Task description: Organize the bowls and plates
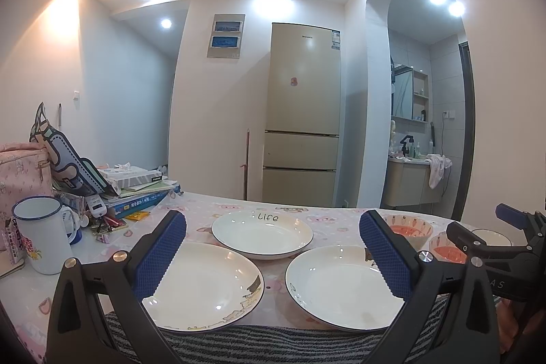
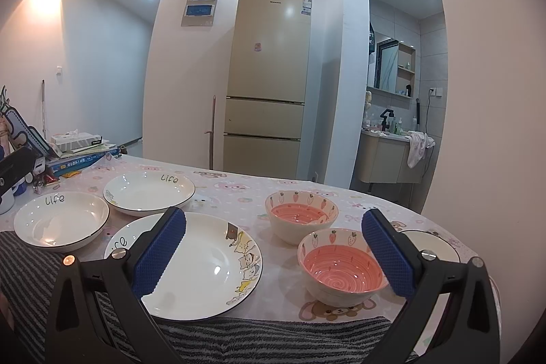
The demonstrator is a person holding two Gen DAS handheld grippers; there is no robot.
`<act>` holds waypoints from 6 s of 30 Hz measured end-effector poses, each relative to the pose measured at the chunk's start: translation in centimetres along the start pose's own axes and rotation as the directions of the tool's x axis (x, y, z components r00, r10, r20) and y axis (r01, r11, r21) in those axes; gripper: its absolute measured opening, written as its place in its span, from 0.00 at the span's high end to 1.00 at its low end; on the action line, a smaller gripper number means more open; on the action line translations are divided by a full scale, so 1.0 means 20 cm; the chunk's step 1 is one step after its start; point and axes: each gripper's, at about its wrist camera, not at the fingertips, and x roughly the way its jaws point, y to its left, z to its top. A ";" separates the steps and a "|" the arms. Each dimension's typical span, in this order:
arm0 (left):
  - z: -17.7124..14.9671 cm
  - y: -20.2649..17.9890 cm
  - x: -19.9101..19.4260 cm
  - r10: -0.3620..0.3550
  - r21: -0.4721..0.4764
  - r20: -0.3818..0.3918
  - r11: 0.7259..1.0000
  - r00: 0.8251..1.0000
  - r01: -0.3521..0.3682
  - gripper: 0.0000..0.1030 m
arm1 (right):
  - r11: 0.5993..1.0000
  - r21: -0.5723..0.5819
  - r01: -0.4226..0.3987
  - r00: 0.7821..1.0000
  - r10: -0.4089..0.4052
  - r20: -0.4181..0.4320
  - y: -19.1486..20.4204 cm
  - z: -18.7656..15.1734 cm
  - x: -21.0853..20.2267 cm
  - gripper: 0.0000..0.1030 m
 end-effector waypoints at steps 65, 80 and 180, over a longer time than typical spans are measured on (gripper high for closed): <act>0.06 0.65 0.17 0.079 -0.291 -0.348 0.938 0.934 -0.188 0.21 | 0.942 -0.027 -0.334 0.942 0.334 0.023 0.21 0.54 0.06 0.03; -0.25 1.02 0.34 0.021 -0.546 -0.476 0.777 0.879 -0.314 0.52 | 0.805 0.261 -0.533 0.599 0.577 -0.556 0.81 0.18 0.81 0.47; -0.21 -0.26 0.61 -0.096 -0.156 -0.689 0.988 0.718 -0.017 0.77 | 0.880 0.395 -0.263 0.677 0.460 -0.574 -0.28 -0.14 0.74 0.85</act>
